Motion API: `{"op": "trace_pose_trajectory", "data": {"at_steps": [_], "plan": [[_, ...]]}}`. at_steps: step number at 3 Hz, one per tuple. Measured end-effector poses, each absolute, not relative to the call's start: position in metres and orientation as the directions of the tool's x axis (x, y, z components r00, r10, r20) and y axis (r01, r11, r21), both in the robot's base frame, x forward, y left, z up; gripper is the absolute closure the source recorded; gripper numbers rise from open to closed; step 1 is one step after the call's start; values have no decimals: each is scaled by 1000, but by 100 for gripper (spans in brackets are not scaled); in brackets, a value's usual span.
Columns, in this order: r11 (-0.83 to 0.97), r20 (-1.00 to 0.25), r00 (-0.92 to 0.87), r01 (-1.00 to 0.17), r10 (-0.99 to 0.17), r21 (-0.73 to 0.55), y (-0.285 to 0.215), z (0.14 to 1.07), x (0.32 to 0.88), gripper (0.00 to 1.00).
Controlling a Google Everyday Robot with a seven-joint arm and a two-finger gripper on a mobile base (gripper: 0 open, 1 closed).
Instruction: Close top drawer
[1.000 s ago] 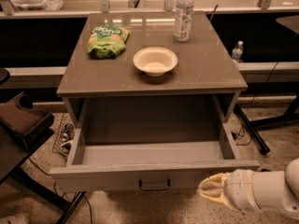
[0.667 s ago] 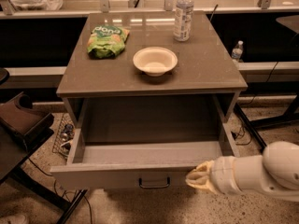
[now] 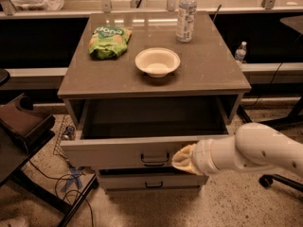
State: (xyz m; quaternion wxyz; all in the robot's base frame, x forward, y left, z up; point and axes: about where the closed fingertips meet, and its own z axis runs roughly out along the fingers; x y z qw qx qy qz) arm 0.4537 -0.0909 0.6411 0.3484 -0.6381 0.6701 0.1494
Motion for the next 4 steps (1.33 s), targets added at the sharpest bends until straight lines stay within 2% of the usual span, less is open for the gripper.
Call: {"op": "trace_pose_trajectory", "data": {"at_steps": [2, 4], "plan": [[99, -627, 110, -952, -771, -289, -58, 637, 508, 100], [119, -614, 114, -938, -781, -326, -60, 651, 544, 100]]}}
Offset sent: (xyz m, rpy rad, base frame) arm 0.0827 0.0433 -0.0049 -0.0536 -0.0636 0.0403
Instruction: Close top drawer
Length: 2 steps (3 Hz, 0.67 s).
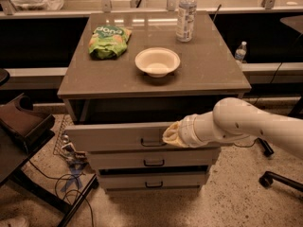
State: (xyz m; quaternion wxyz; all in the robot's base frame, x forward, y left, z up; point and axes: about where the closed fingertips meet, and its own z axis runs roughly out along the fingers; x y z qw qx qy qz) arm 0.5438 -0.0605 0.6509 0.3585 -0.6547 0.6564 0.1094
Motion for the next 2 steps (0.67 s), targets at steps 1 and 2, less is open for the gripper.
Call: {"op": "trace_pose_trajectory", "data": {"at_steps": [1, 2], "plan": [[133, -609, 117, -927, -785, -350, -64, 666, 557, 100], [149, -613, 118, -918, -781, -367, -64, 675, 570, 100]]}}
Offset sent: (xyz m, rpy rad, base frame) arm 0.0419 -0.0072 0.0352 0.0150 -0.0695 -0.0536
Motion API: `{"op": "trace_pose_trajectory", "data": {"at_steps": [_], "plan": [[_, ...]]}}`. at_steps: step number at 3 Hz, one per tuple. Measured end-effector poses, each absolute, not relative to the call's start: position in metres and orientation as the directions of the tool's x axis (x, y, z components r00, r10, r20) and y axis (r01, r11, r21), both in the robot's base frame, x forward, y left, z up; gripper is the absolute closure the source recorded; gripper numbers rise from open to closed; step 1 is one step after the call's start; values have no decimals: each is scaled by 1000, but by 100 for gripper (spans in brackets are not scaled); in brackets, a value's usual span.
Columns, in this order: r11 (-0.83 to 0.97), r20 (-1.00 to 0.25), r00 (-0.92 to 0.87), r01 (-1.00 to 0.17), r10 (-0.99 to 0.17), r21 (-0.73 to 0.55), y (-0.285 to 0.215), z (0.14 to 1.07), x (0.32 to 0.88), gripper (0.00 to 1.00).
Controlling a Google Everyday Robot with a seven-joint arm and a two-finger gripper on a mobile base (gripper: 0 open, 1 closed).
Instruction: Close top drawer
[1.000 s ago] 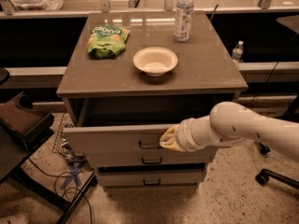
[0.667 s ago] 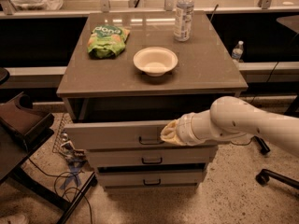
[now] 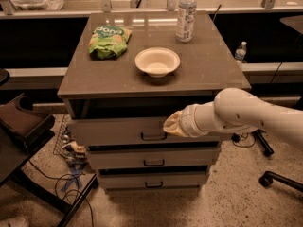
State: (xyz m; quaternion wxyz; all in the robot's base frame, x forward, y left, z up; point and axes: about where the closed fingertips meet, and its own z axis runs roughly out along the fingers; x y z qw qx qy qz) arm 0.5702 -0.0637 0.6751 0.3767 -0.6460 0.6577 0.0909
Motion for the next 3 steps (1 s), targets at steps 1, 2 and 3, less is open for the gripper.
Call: {"op": "trace_pose_trajectory", "data": {"at_steps": [1, 2, 3], "plan": [[158, -626, 122, -915, -770, -372, -59, 674, 579, 100], [179, -674, 116, -919, -729, -352, -46, 645, 590, 100], [179, -675, 115, -920, -729, -350, -45, 644, 590, 100]]}}
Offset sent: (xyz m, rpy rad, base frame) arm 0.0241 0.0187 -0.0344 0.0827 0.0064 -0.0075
